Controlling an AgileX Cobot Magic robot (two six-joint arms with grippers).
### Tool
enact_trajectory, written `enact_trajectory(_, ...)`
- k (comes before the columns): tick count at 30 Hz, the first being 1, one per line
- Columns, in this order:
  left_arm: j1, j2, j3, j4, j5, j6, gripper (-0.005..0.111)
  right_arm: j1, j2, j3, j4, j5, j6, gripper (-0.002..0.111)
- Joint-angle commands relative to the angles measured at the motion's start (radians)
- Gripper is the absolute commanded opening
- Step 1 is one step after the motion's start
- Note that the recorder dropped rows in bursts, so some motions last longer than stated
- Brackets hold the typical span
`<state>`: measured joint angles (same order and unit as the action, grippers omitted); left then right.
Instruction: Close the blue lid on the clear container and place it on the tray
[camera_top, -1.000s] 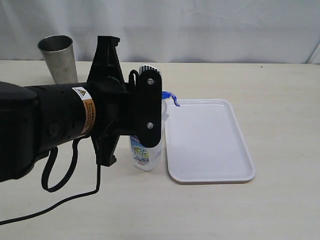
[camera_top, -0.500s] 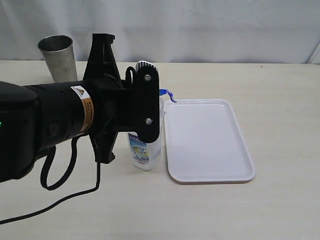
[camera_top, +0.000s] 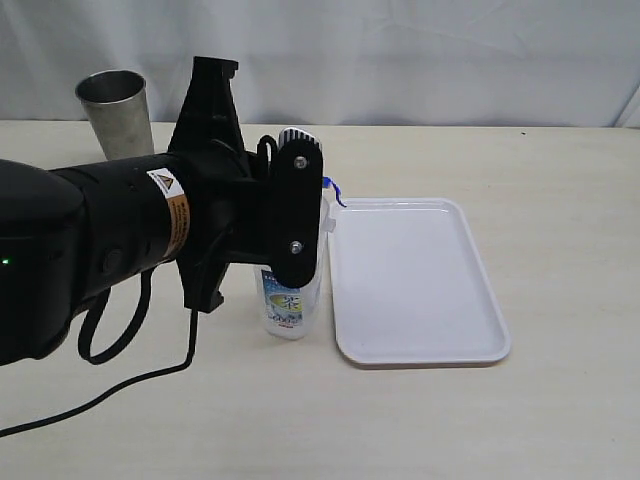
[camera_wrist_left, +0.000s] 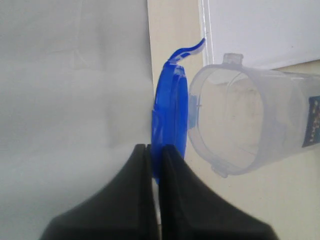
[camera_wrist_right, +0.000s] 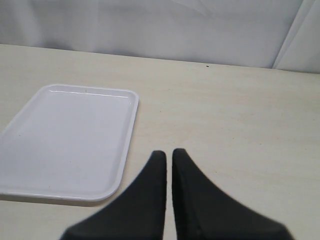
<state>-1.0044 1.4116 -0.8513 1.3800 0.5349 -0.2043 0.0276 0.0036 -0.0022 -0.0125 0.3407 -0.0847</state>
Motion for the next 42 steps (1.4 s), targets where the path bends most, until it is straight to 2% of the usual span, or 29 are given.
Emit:
enact_trajectory(1, -0.008, 0.002, 0.0, 0.04, 0.009, -0.01, 0.0, -0.002, -0.004, 0.002, 0.0, 0.001, 0.003, 0.005)
enact_trajectory(5, -0.008, 0.002, 0.0, 0.04, 0.009, -0.01, 0.0, -0.002, -0.004, 0.002, 0.0, 0.001, 0.003, 0.005)
enact_trajectory(10, -0.008, 0.002, 0.0, 0.051, -0.041, -0.119, 0.0, -0.002, -0.004, 0.002, 0.0, 0.001, 0.003, 0.005)
enact_trajectory(17, -0.008, 0.002, 0.0, 0.052, 0.002, -0.115, 0.0, -0.002, -0.004, 0.002, 0.0, 0.001, 0.003, 0.005)
enact_trajectory(23, -0.008, 0.002, 0.0, -0.032, -0.007, -0.104, 0.0, -0.002, -0.004, 0.002, 0.0, 0.001, 0.003, 0.005)
enact_trajectory(35, -0.008, 0.002, 0.002, -0.061, -0.017, -0.084, 0.0, -0.002, -0.004, 0.002, 0.0, 0.001, 0.003, 0.005)
enact_trajectory(42, -0.008, 0.002, 0.002, -0.131, -0.022, -0.022, 0.0, -0.002, -0.004, 0.002, 0.0, 0.001, 0.003, 0.005)
